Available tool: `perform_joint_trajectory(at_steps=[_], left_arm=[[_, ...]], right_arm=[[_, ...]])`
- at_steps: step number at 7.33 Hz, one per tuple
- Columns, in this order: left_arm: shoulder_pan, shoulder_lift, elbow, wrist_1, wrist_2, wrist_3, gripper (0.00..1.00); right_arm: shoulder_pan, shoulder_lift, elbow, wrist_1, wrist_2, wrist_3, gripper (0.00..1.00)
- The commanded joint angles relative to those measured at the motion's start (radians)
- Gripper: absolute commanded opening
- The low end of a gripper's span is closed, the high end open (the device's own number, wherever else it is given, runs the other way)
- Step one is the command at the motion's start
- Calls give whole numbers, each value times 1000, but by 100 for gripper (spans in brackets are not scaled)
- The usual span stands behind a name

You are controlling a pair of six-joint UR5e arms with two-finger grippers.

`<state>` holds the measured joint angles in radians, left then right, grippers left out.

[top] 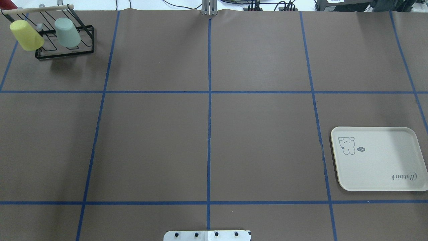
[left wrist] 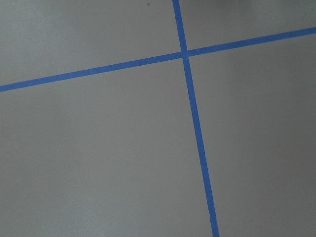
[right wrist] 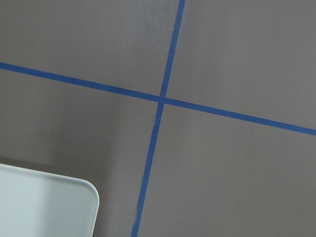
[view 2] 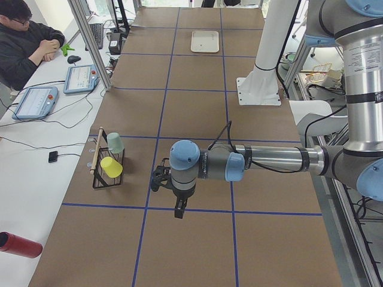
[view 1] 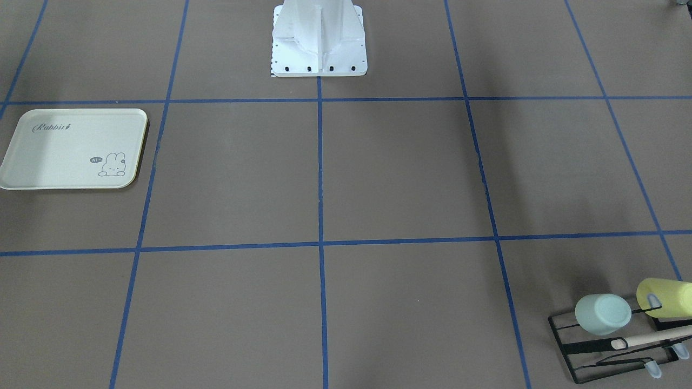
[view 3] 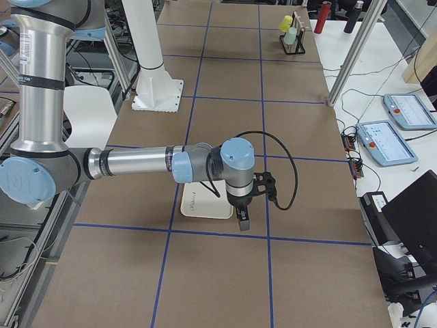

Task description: Left arm grabs green cup and hands to right arm on tray

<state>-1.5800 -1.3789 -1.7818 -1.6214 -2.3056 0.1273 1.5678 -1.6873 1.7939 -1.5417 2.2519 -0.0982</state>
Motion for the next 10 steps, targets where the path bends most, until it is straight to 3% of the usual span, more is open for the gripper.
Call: perform_joint_trajectory(at_steps=[1, 3, 5, 6, 8, 10], left_arm=[[0, -3, -8, 0, -3, -1, 100], [0, -8, -18, -27, 0, 6, 100], [2, -18, -2, -195, 2, -5, 100], [2, -79, 42, -213, -5, -30, 100], [5, -98, 83, -235, -83, -81, 100], [73, -132, 94, -389, -89, -176, 100]], right_arm=[[0, 0, -1, 0, 0, 0, 100], [-2, 1, 1, 0, 0, 0, 100], [-5, 8, 1, 0, 6, 11, 100], [-5, 12, 1, 0, 6, 11, 100], [-28, 17, -5, 0, 3, 12, 100], [-57, 32, -11, 3, 3, 35, 100]])
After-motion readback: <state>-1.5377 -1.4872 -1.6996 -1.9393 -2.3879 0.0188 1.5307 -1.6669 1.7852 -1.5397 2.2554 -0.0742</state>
